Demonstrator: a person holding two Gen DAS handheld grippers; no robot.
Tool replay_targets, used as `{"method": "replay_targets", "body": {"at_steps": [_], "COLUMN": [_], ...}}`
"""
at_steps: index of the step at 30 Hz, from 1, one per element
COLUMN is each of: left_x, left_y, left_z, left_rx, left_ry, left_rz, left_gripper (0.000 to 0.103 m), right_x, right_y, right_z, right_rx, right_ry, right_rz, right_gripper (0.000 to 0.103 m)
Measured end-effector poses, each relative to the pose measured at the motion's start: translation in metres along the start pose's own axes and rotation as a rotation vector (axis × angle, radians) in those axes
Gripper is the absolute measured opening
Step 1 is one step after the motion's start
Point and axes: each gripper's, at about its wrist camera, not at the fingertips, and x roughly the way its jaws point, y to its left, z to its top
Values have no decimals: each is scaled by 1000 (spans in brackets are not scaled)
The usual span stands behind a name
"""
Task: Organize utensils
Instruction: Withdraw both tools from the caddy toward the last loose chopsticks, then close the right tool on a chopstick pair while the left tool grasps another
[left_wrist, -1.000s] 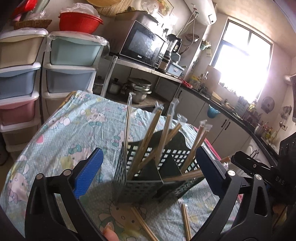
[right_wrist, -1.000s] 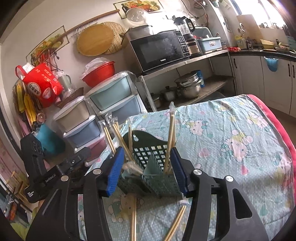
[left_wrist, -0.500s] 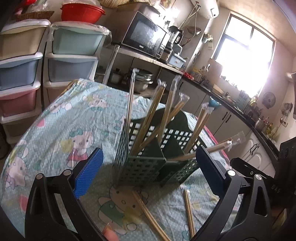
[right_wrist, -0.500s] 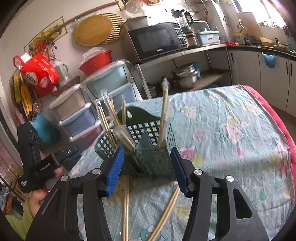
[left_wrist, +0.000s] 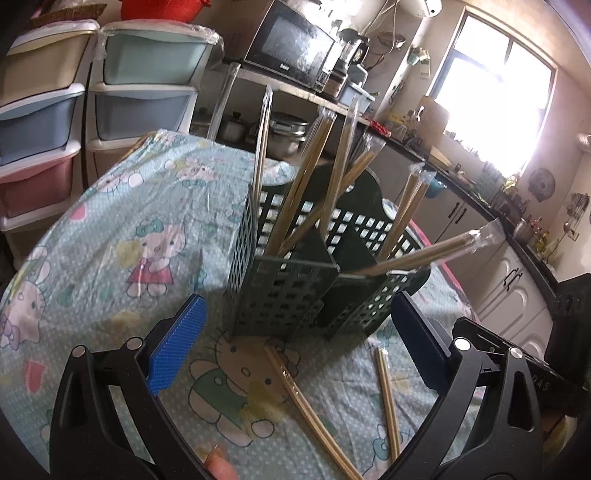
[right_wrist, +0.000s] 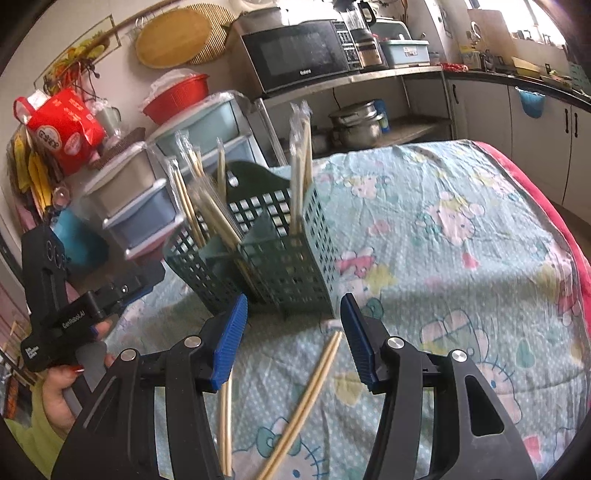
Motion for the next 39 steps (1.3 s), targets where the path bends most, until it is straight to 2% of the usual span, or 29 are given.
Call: {"method": "replay_targets", "body": {"at_steps": [8, 16, 18, 21, 24, 28, 32, 35, 37, 39], "left_x": [14, 30, 36, 46, 54, 67, 73, 77, 80, 83], "left_y": [3, 7, 8, 11, 11, 13, 10, 1, -5, -6], "left_z": [-13, -28, -32, -38, -43, -48, -48, -48, -50, -49], "left_rx": [2, -26, -34, -58, -70, -96, -87, -46, -2, 25], "left_ry": [58, 128, 155, 204, 247, 301, 316, 318, 312, 307], "left_rz": [16, -7, -21, -38, -53, -59, -24, 14, 49, 76], "left_gripper": [92, 91, 76, 61, 51, 50, 50, 50, 46, 37], "right_x": [15, 31, 36, 44, 55, 71, 87, 95, 95, 93], "right_y": [-5, -9, -11, -14, -16, -16, -16, -17, -14, -16], "right_z": [-14, -20, -21, -22, -22, -20, -22, -27, -29, -32], "right_rx": [-8, -1, 4, 8, 13, 4, 1, -29, -65, -72], "right_ry": [72, 132, 147, 171, 201, 235, 264, 272, 269, 262], "right_rz": [-26, -41, -47, -55, -60, -77, -112, -167, -192, -196], "right_gripper": [51, 51, 51, 50, 50, 45, 43, 31, 28, 25]}}
